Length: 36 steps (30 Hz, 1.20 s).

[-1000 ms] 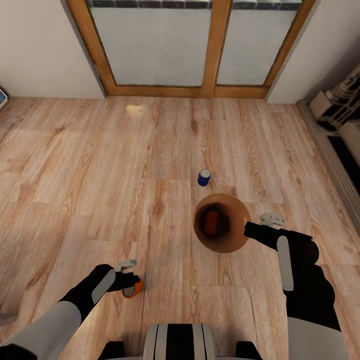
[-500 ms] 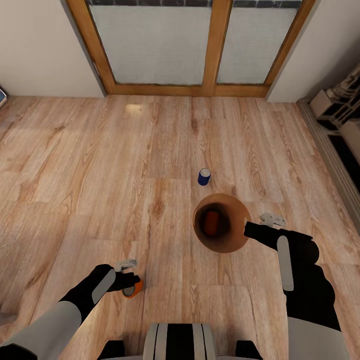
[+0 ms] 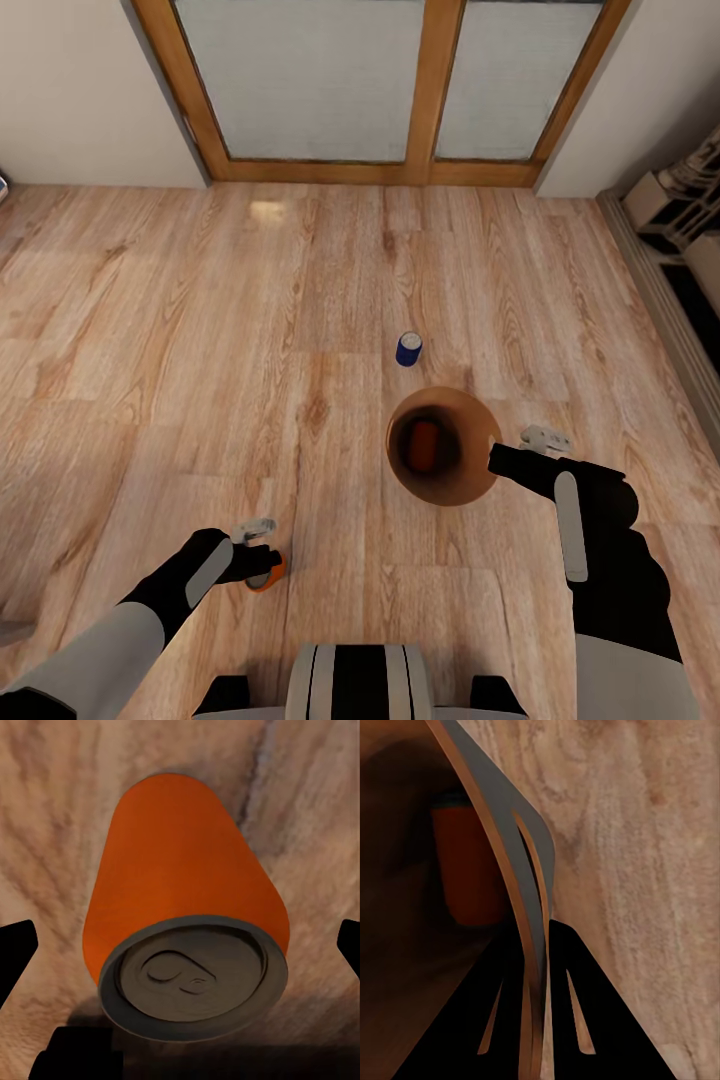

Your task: Put the three can of soda from the living room inside the tash can in the kitchen.

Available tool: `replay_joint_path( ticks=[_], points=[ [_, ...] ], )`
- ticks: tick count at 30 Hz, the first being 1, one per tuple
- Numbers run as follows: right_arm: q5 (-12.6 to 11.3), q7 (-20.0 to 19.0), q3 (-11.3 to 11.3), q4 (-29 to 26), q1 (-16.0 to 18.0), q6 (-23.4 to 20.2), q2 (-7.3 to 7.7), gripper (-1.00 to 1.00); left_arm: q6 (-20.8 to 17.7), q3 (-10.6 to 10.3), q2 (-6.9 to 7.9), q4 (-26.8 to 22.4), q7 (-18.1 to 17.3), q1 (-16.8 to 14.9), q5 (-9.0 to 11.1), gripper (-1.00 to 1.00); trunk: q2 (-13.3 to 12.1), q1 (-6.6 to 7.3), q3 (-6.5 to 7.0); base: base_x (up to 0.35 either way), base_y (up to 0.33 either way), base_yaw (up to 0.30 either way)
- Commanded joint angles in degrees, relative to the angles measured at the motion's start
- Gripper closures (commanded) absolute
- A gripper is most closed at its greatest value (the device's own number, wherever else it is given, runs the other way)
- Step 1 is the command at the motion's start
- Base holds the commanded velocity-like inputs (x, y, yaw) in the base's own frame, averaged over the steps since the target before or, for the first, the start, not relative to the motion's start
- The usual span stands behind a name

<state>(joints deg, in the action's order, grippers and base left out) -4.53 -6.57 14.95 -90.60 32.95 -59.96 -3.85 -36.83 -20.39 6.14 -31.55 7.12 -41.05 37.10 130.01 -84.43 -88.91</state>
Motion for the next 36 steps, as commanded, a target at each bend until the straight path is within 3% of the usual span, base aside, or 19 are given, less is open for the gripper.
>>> replay_joint_path(
  ticks=[1, 36],
  points=[
    [-1.8, -0.3, 0.0, 0.0, 0.0, 0.0, -0.01, 1.0, 0.0, 0.0, -0.01, 0.0, 0.0, 0.0, 0.0, -1.0, 0.0, 0.0, 0.0, 0.0, 0.0, 0.0],
    [-1.9, -0.3, 0.1, 0.0, 0.0, 0.0, -0.09, 1.0, 0.0, 0.0, -0.07, 0.0, 0.0, 0.0, -0.1, -1.0, 0.0, 0.0, -0.85, 0.0, 0.0, 0.0]
  ],
)
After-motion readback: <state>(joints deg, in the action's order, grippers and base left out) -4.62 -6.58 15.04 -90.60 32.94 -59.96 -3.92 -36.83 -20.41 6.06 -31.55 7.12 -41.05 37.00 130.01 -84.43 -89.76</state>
